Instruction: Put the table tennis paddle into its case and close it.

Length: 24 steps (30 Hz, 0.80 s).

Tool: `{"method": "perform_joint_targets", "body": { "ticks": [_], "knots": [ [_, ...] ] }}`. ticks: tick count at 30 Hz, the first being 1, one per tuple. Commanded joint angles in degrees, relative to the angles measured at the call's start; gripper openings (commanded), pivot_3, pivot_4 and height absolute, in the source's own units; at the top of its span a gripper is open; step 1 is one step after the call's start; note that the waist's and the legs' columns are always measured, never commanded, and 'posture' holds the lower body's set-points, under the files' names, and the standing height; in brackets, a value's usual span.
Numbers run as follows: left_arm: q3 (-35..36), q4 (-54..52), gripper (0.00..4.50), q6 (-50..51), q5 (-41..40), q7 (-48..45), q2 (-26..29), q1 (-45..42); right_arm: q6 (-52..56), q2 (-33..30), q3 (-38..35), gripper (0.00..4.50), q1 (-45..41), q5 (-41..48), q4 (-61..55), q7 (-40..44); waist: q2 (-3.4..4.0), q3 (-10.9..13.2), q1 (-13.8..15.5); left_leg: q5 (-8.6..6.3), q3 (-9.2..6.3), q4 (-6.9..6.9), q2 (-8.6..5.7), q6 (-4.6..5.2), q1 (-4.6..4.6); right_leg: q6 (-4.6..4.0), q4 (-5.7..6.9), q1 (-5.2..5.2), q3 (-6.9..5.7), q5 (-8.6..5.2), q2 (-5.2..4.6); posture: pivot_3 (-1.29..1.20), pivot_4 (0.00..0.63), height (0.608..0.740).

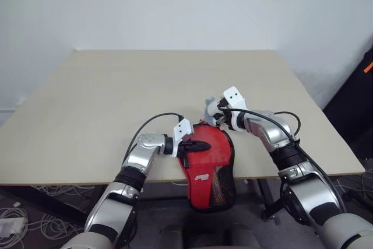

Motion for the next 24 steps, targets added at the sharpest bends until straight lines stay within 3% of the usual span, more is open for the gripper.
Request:
{"method": "perform_joint_targets", "body": {
  "ticks": [1,15,24],
  "knots": [
    [-0.67,2.31,0.0,0.26,1.58,0.4,0.17,0.32,-2.56,-3.03,0.55,0.29,-2.58,-2.94,0.8,1.82,0.02,0.0,0.0,0.0,0.0,0.0,-0.01,0.0,0.01,0.0,-0.01,0.01,0.0,0.0,-0.01,0.0,0.0,0.74],
    [-1.05,6.52,0.0,-3.18,3.07,1.39,0.43,0.32,-6.18,-11.84,2.73,0.29,-1.62,-6.09,0.79,12.58,0.24,-0.1,-0.01,0.0,-0.01,-0.01,-0.01,0.0,0.09,0.14,-0.04,0.1,0.0,-0.09,-0.01,0.0,0.0,0.74],
    [-1.33,7.55,0.0,-4.1,3.59,1.07,0.42,0.2,-5.13,-22.28,0.6,0.29,6.42,-3.37,-12.39,21.25,0.47,-0.23,0.05,-0.01,-0.02,-0.01,-0.02,0.0,0.1,0.25,-0.09,0.12,0.0,-0.17,-0.01,0.0,0.0,0.74]
  ]
}}
